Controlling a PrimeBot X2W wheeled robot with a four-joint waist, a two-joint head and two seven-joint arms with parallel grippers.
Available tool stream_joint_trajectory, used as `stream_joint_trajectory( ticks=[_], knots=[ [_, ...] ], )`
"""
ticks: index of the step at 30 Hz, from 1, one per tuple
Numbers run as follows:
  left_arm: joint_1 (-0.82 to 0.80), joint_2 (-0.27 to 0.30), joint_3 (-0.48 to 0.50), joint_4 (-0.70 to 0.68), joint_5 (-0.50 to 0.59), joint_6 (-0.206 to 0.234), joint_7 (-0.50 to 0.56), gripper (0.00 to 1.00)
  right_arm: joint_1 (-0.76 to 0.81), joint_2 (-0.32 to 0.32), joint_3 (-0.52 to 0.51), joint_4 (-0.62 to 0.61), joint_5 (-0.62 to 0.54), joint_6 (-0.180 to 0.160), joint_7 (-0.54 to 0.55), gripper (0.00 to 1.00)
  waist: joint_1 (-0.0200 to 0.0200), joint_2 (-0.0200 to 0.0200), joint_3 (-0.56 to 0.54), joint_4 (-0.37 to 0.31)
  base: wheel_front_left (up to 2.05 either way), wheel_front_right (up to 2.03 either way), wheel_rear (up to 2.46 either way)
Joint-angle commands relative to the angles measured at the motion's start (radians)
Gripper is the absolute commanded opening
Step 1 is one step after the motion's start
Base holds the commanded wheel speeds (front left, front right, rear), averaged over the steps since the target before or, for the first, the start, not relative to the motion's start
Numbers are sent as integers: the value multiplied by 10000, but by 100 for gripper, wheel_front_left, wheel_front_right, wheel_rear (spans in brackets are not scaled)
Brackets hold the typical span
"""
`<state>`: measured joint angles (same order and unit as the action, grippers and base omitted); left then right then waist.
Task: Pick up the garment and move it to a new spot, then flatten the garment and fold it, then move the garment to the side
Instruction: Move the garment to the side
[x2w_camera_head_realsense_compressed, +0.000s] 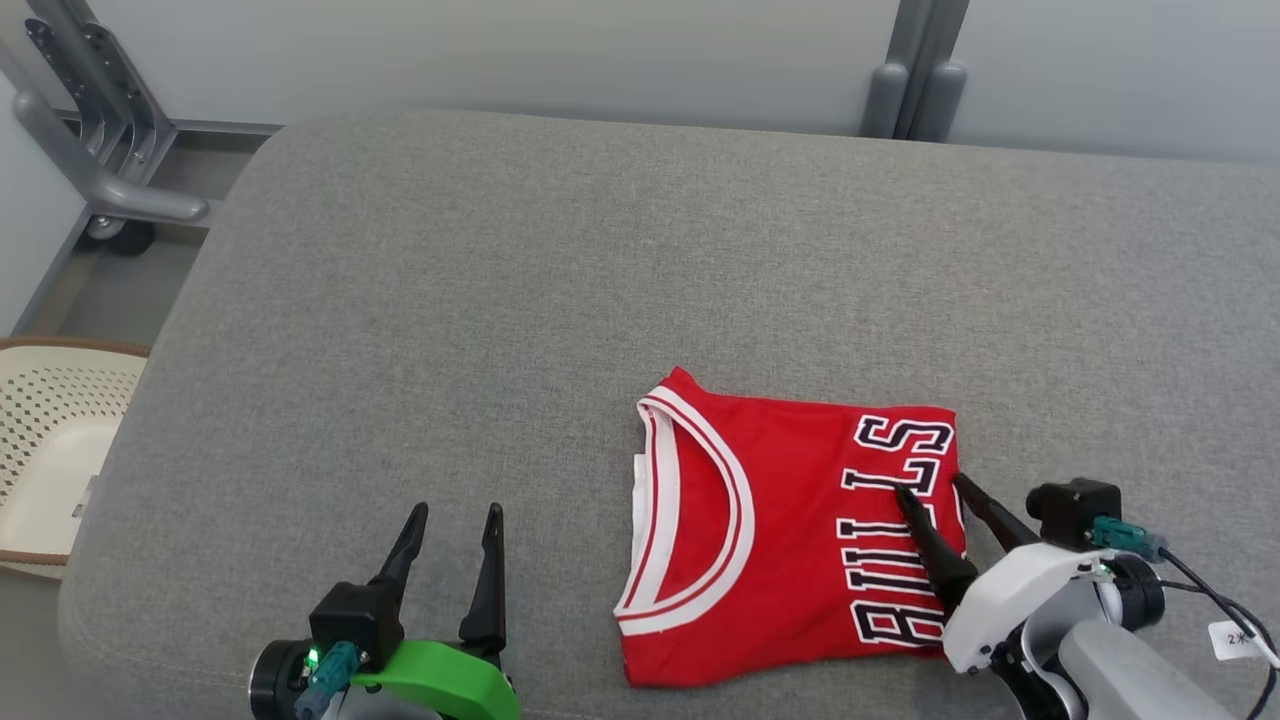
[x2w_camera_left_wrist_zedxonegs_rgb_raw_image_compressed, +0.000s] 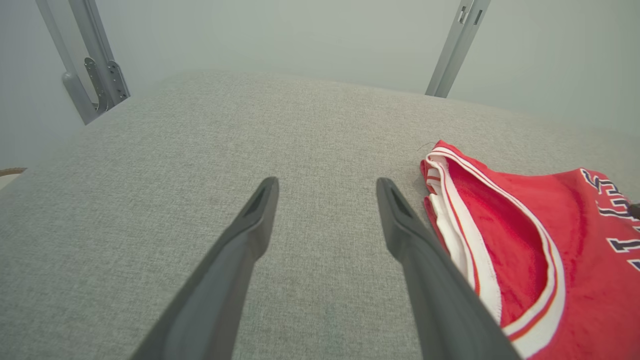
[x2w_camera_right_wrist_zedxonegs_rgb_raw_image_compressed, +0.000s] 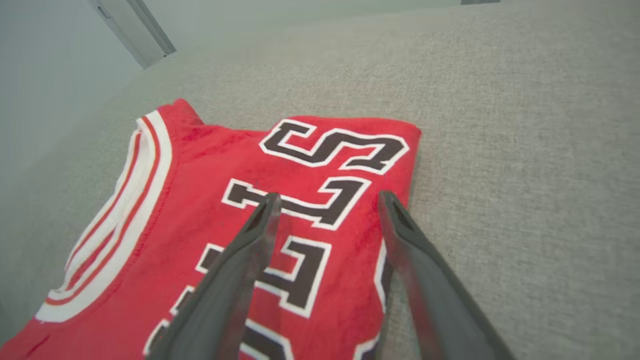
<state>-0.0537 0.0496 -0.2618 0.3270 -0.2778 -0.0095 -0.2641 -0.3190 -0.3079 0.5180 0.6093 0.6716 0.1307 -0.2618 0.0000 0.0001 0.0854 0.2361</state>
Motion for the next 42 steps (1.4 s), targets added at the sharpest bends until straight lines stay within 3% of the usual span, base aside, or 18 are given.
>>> stream_joint_trajectory(
  ticks=[1, 8, 14, 16, 17, 24, 31, 42],
  knots=[
    [-143, 28, -22, -33, 97, -36, 9, 100, 182, 33, -254, 320, -117, -3, -31, 100, 0, -1, 70, 39, 0, 0, 0],
    [-209, 28, -49, -32, 138, -25, 9, 100, 333, 477, -900, 1094, -466, -3, -32, 100, 0, -1, 176, 154, 0, 0, 0],
    [-273, 26, -120, -75, 233, -31, 9, 100, 212, 954, -312, 1975, -123, -2, 307, 100, 0, -1, 231, 264, 0, 0, 0],
    [-287, 28, -139, -76, 257, -35, 9, 100, 125, 990, -96, 2174, -13, 0, 372, 14, 0, -1, 233, 288, 0, 0, 0],
    [-289, 28, -144, -72, 262, -35, 9, 100, 83, 998, -5, 2257, 80, 1, 429, 0, 0, -1, 228, 294, 0, 0, 0],
    [-269, 28, -59, -87, 450, -80, 9, 100, -577, 545, -74, 2415, 191, -20, 45, 0, 0, -1, 6, -17, 0, 0, 0],
    [42, 28, 200, -89, 784, -218, 9, 100, -761, 671, -22, 2523, 226, -11, -27, 0, 0, -1, -555, -1968, 0, 0, 0],
    [-432, 29, -79, -234, 818, -381, 9, 100, -673, 772, -138, 2265, 127, -11, -34, 0, 0, -1, -501, -5084, 0, 0, 0]
  ],
)
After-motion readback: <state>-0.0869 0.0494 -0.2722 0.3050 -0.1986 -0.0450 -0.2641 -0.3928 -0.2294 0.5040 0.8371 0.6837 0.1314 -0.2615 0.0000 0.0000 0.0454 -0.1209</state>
